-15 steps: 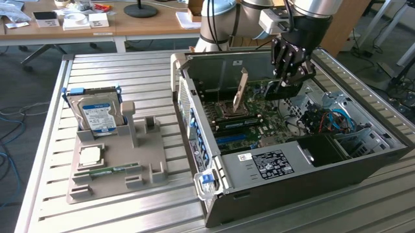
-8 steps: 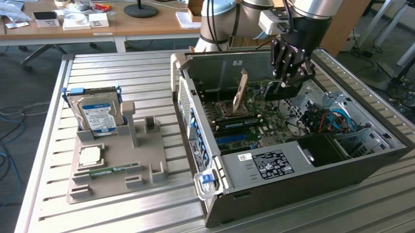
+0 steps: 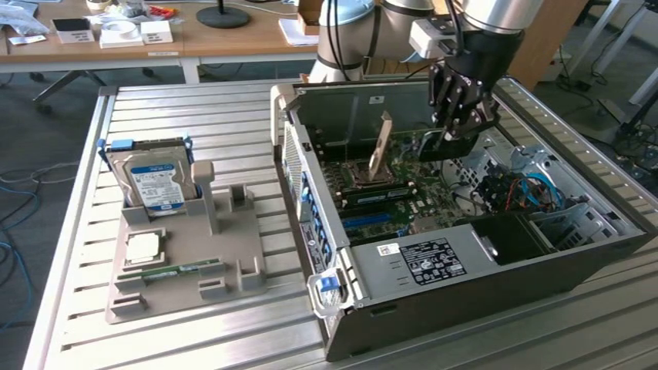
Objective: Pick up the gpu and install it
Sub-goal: 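Insert the gpu into the slot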
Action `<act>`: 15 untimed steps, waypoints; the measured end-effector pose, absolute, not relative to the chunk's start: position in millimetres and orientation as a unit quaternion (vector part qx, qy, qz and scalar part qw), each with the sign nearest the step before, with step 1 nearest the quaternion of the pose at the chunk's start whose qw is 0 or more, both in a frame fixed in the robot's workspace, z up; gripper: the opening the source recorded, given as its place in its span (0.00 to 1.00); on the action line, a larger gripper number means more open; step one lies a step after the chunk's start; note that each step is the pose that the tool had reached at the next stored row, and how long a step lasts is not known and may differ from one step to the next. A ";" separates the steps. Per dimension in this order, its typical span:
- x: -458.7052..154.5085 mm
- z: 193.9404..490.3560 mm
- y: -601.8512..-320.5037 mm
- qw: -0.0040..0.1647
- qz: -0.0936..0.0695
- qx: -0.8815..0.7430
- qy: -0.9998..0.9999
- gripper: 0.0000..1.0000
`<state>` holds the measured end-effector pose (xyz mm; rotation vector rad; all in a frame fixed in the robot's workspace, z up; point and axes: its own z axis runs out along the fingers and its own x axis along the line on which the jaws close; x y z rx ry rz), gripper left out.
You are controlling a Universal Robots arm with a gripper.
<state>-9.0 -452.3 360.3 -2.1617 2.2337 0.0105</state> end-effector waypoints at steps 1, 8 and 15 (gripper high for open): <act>-9.0 359.8 -452.3 0.017 0.003 -0.695 0.718 0.27; -9.0 355.2 -452.4 0.017 0.003 -0.695 0.718 0.27; -12.6 349.0 -452.4 0.017 0.003 -0.695 0.719 0.27</act>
